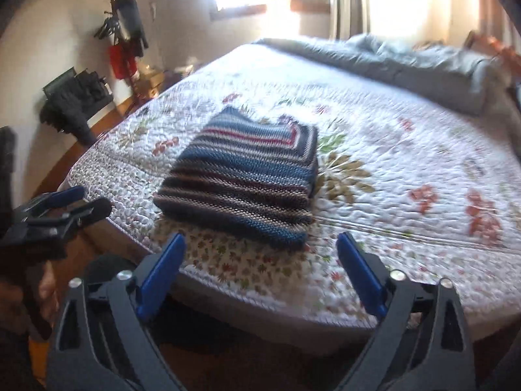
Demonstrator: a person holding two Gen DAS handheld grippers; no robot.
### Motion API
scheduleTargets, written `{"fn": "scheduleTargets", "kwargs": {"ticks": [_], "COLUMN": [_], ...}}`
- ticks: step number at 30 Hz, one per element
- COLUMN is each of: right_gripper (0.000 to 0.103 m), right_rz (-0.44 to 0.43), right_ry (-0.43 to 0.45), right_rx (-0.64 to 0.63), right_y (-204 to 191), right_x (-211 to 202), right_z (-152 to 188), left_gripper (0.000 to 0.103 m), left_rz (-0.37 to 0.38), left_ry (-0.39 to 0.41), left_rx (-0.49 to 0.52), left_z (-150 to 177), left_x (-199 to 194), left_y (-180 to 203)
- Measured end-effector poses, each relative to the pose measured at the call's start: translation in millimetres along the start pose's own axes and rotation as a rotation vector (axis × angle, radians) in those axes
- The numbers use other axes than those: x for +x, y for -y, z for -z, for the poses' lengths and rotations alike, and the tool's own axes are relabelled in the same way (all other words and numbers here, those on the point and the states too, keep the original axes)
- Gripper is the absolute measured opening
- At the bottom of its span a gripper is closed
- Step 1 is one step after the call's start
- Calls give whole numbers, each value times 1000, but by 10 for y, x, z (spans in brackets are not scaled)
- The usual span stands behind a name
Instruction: Fold small clothes
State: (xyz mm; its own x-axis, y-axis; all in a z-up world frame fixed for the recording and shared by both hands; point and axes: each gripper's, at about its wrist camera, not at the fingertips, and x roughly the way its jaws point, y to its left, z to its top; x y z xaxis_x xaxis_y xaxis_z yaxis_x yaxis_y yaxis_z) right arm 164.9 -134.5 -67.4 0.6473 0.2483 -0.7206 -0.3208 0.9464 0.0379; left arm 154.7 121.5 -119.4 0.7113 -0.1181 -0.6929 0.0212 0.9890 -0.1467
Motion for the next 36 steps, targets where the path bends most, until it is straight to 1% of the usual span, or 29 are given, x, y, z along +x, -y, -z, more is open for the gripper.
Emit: {"fn": "scheduleTargets", "kwargs": {"ticks": [1, 3, 5, 7, 9, 12, 14, 18, 25, 27, 30, 36], "right_gripper": [99, 100, 100, 100, 100, 100, 100, 100, 100, 100, 100, 100], "right_rz": [21, 58, 90, 115, 106, 109, 116, 100, 108, 104, 102, 101], "right_ry": [9, 26, 38, 47, 39, 51, 63, 74, 115, 114, 110, 94], "right_rx": [11, 33, 63, 95, 108, 117, 117, 117, 98, 101, 106, 121], "right_y": [-30, -111, -158, -163, -158, -150, -160, -194, -242, -240, -244, -189], "right_x": [-82, -270, -406, -511, -599, -721, -794, -906, -1035, -1036, -1033, -955], "right_z": [52, 148, 264, 337, 387, 454, 490, 537, 545, 550, 546, 544], "left_gripper": [99, 99, 99, 99, 99, 99, 99, 99, 99, 99, 99, 99], "left_rz": [8, 27, 18, -16, -34, -20, -16, 6, -4, -27, -38, -97], "left_ry": [17, 26, -6, -36, -35, -10, -15, -33, -25, -24, -30, -38], "left_rx": [-2, -25, -36, -13, 1, -10, -34, -54, -38, -37, -35, -19], "left_z": [75, 118, 200, 240, 303, 349, 352, 364, 384, 384, 380, 369], "left_x": [-166, -330, -469, -564, -709, -891, -957, -1022, -1081, -1078, -1058, -1020], "left_y": [63, 129, 172, 231, 291, 307, 266, 265, 361, 379, 402, 460]}}
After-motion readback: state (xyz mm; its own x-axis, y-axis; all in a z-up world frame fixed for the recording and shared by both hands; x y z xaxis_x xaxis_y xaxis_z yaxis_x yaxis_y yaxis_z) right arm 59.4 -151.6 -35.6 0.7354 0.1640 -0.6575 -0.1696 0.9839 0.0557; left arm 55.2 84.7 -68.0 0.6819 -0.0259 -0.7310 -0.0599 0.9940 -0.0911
